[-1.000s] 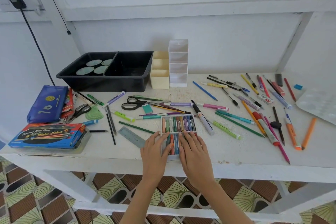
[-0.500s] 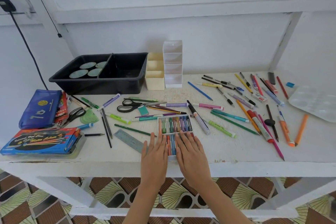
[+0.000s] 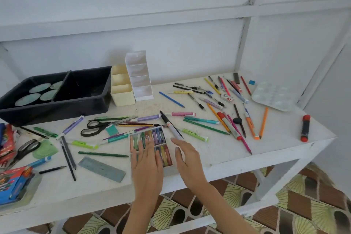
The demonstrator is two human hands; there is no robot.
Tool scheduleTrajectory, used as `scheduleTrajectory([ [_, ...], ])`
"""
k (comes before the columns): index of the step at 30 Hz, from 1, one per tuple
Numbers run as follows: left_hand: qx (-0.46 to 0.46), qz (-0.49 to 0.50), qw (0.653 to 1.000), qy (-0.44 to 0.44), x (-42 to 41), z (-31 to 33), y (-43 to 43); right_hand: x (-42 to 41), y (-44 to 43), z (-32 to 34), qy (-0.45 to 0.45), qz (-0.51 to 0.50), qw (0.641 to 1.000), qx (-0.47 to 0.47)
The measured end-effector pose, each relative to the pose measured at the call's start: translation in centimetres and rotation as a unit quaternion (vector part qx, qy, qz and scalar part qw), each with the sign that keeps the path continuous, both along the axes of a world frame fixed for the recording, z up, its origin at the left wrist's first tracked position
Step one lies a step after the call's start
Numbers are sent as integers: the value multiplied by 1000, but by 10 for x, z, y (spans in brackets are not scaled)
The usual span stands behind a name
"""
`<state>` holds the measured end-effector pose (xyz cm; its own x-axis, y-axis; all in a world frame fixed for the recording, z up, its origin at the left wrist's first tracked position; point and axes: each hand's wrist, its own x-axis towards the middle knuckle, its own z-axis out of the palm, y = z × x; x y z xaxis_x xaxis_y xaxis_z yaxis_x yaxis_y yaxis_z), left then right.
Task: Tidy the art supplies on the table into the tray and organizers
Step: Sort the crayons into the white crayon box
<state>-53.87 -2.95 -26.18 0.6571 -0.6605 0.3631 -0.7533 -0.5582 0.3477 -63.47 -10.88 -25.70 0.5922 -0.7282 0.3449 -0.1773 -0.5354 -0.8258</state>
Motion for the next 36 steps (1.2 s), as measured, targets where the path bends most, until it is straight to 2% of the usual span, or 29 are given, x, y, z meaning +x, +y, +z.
scheduleTrajectory([
  [3,-61,-47,997,25,-24,7,-27,-18,-24,3,-9,-67,998,13],
  [5,-68,-89,993,40,-39,6,-51,-34,-44,4,-7,-98,995,25],
  [10,-31,-144,988,46,-67,2,-115,-69,-89,5,2,-173,983,64],
  [15,-8,-143,988,56,-76,-4,-164,-91,-134,12,17,-201,978,47],
  [18,24,-123,990,62,-75,-15,-173,-94,-160,18,57,-198,978,31],
  [23,13,-116,992,48,-71,-23,-176,-79,-204,30,155,-181,970,34],
  [26,6,-114,992,60,-72,-23,-175,-67,-222,33,257,-170,949,59],
  [30,-4,-104,992,67,-71,-25,-176,-52,-231,34,383,-157,910,7],
  [33,-12,-95,993,74,-71,-25,-177,-47,-230,35,415,-158,896,-18],
  [36,-22,-91,993,77,-71,-25,-176,-45,-229,36,393,-168,904,-6],
])
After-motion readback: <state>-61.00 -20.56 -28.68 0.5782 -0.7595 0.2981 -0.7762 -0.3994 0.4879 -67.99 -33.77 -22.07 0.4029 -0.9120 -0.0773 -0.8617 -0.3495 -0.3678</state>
